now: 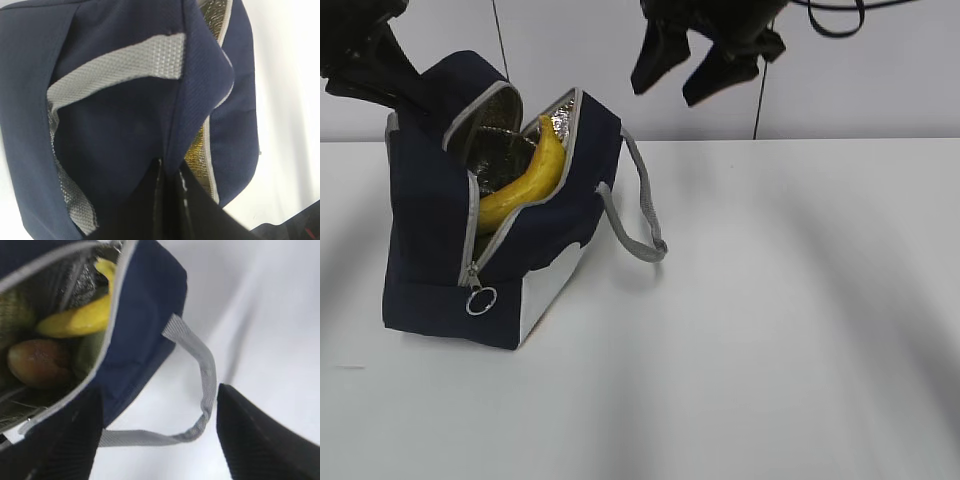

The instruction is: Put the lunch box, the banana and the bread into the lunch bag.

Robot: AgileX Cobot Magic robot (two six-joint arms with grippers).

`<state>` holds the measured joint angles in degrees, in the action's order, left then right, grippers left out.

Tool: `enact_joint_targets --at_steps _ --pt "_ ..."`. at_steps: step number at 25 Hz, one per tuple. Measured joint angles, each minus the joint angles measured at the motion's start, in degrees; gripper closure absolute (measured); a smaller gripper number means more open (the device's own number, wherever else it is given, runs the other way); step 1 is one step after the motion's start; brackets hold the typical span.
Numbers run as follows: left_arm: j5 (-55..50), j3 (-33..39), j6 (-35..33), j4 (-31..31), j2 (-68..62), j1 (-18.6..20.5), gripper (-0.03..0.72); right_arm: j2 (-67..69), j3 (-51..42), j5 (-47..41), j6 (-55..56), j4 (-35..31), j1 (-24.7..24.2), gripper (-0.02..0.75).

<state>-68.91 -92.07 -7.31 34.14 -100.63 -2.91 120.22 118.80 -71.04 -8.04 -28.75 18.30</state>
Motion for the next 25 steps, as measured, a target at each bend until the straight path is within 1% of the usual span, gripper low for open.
enact_joint_targets --at_steps 3,5,7,11,14,16,19,25 --pt "0.0 0.0 0.0 0.0 0.0 0.0 0.703 0.0 -7.4 1.8 -2.0 -5.9 -0.2 0.203" --pt "0.0 0.0 0.0 0.0 0.0 0.0 0.703 0.0 -11.5 5.2 -4.7 -12.3 -0.2 0.204" --pt "0.0 0.0 0.0 0.0 0.0 0.0 0.703 0.0 -14.9 9.0 -6.6 -16.8 -0.2 0.204" --pt "0.0 0.0 0.0 0.0 0.0 0.0 0.703 0.0 -17.8 14.5 -9.9 -21.1 -0.2 0.204" --pt "0.0 0.0 0.0 0.0 0.0 0.0 0.703 0.5 -17.9 16.3 -12.7 -26.8 -0.2 0.208" --pt "0.0 0.0 0.0 0.0 0.0 0.0 0.703 1.5 -17.9 16.5 -13.3 -29.6 -0.2 0.232" --pt "0.0 0.0 0.0 0.0 0.0 0.0 0.703 3.0 -17.9 16.4 -13.6 -32.5 -0.2 0.295" --pt "0.0 0.0 0.0 0.0 0.0 0.0 0.703 4.6 -17.9 16.3 -14.0 -34.6 -0.1 0.403"
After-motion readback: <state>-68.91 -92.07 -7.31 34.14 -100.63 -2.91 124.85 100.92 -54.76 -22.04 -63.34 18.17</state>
